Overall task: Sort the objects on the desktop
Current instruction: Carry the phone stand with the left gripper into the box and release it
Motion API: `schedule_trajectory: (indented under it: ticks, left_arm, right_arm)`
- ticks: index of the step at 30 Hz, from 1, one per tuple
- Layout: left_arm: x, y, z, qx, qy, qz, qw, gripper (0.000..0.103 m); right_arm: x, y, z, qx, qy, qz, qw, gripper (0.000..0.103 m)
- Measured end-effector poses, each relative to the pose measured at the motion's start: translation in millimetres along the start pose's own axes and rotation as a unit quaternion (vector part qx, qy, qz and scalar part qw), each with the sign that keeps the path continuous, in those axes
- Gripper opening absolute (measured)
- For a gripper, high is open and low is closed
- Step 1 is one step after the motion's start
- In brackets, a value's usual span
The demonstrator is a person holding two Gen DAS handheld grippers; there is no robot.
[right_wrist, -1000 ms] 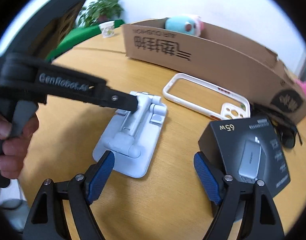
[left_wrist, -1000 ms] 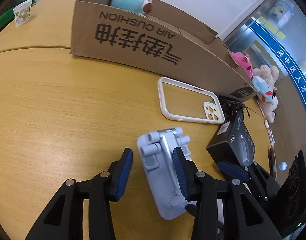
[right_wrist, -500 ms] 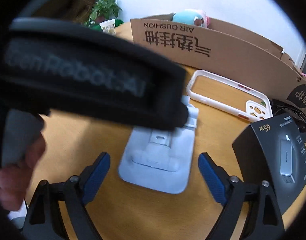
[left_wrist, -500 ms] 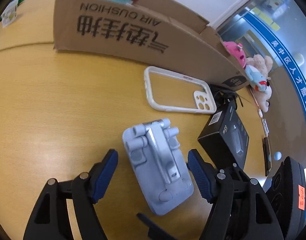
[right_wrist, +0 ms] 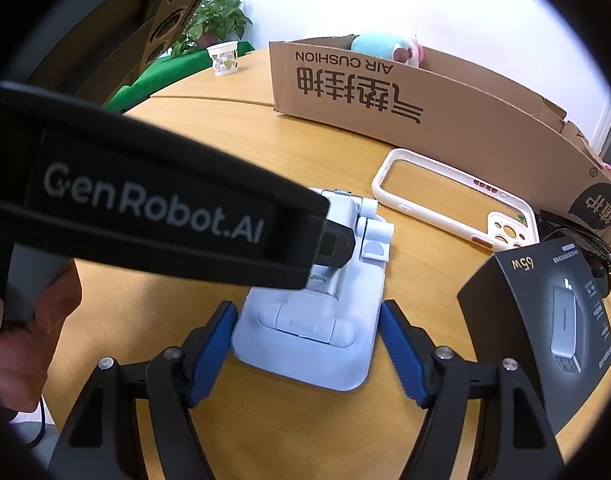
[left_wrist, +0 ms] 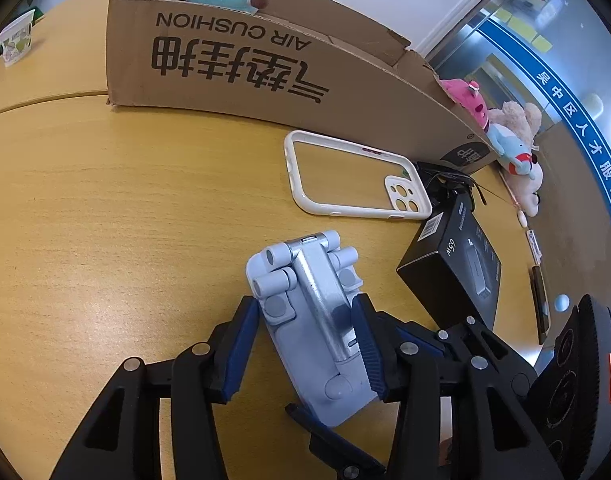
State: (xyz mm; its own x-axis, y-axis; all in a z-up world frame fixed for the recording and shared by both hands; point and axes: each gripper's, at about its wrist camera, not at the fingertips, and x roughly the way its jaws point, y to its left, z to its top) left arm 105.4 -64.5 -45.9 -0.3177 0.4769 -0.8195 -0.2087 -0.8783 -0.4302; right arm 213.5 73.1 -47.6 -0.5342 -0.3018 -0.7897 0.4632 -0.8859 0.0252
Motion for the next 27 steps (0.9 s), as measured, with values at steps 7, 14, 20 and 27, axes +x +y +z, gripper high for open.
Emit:
schedule_trajectory:
  ticks: [7,14,20,27]
  left_arm:
    - [1,-3,2,-0.003,-0.008,-0.013,0.9999,0.047]
    - [-9,-15,14,0.005,-0.029,-0.018,0.9994,0.047]
    - [-37,-40,39,0.041,-0.073,-0.006,0.9965,0.047]
    - [-71,-75,93,0.101,-0.135,0.000,0.9857,0.047]
  right_arm:
    - [-11,-8,-9,0.024,-0.014,0.019,0.999,0.072]
    - [-38,-15,-4,0.041,-0.038,0.025,0.998,0.072]
    - [-66,-22,18,0.043,-0.083,0.016,0.995,0.072]
    - [-89,-36,69,0.031,-0.146,-0.017,0.989,0.072]
